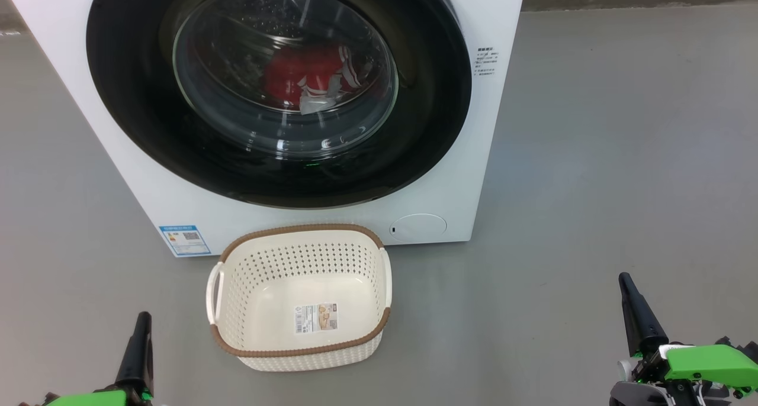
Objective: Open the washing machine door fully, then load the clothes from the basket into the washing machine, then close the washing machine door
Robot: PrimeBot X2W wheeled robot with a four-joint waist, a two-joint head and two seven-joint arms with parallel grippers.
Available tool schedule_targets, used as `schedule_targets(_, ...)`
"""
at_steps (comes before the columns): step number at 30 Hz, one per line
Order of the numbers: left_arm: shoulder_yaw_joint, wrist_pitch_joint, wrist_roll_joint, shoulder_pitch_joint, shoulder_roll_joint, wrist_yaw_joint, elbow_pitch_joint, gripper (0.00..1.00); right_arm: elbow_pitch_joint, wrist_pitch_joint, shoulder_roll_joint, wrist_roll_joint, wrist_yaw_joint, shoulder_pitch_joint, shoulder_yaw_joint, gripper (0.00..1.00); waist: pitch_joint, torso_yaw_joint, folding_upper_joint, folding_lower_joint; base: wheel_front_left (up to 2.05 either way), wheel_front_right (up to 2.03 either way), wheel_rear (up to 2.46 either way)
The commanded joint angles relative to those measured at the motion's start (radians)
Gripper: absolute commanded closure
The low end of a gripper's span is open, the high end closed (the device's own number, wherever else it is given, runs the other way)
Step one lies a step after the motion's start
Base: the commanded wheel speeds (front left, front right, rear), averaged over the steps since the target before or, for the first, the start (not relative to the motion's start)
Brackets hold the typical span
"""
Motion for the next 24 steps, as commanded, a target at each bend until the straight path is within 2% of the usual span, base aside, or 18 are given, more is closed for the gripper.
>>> schedule_targets(1, 0.035, 0.008, 0.004, -0.038, 0.012, -0.003, -0.019, 1.00, -0.030, 0.006, -0.002, -0.001, 0.002, -0.010, 0.022, 1.00, 0.000, 0.000, 0.0000, 0.0000, 0.00, 0.00, 0.00)
schedule_targets(24, 0.038, 0.010, 0.007, -0.039, 0.010, -0.003, -0.018, 1.00, -0.030, 0.007, -0.001, -0.003, 0.002, -0.010, 0.020, 1.00, 0.000, 0.000, 0.0000, 0.0000, 0.00, 0.00, 0.00)
